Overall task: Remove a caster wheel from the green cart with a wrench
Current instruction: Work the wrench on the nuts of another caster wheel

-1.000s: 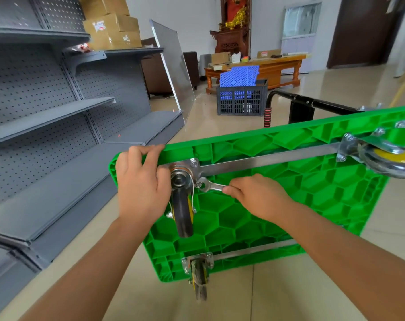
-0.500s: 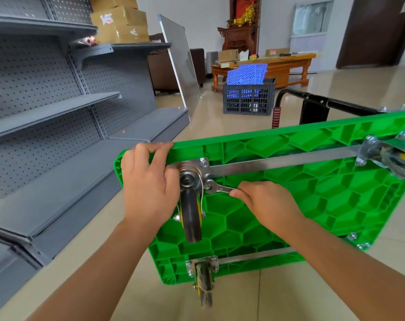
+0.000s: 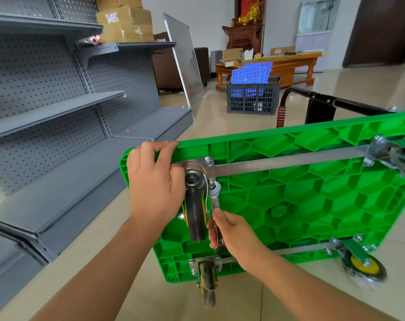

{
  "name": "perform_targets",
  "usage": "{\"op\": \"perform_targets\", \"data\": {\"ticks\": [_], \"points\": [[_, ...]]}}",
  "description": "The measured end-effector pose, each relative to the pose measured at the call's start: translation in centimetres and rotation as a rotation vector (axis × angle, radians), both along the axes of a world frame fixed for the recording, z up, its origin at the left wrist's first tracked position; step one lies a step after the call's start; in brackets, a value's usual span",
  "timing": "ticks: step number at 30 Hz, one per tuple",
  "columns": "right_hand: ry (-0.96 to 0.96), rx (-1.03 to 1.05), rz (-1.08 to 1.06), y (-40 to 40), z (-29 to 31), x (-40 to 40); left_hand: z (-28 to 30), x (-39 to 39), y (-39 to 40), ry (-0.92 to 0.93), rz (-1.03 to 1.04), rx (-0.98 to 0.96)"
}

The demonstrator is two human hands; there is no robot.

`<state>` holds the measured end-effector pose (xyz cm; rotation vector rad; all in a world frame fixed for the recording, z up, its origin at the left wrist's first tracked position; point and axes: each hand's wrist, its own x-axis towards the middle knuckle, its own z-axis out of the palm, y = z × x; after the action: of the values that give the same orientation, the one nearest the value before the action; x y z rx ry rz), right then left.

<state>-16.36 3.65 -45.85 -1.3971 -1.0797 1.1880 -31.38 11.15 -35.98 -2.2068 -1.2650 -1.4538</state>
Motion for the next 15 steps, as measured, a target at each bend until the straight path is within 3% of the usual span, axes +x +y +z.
{"op": "perform_targets", "data": {"ticks": [4, 15], "points": [[-0.103, 0.078, -0.03, -2.0, 0.6, 0.9, 0.2, -0.1, -0.2, 0.011, 0.003, -0.007], [-0.82, 0.155, 0.005, -1.7, 5.2, 7.5, 0.4, -0.1, -0.4, 0.019, 0.005, -0.038]]}}
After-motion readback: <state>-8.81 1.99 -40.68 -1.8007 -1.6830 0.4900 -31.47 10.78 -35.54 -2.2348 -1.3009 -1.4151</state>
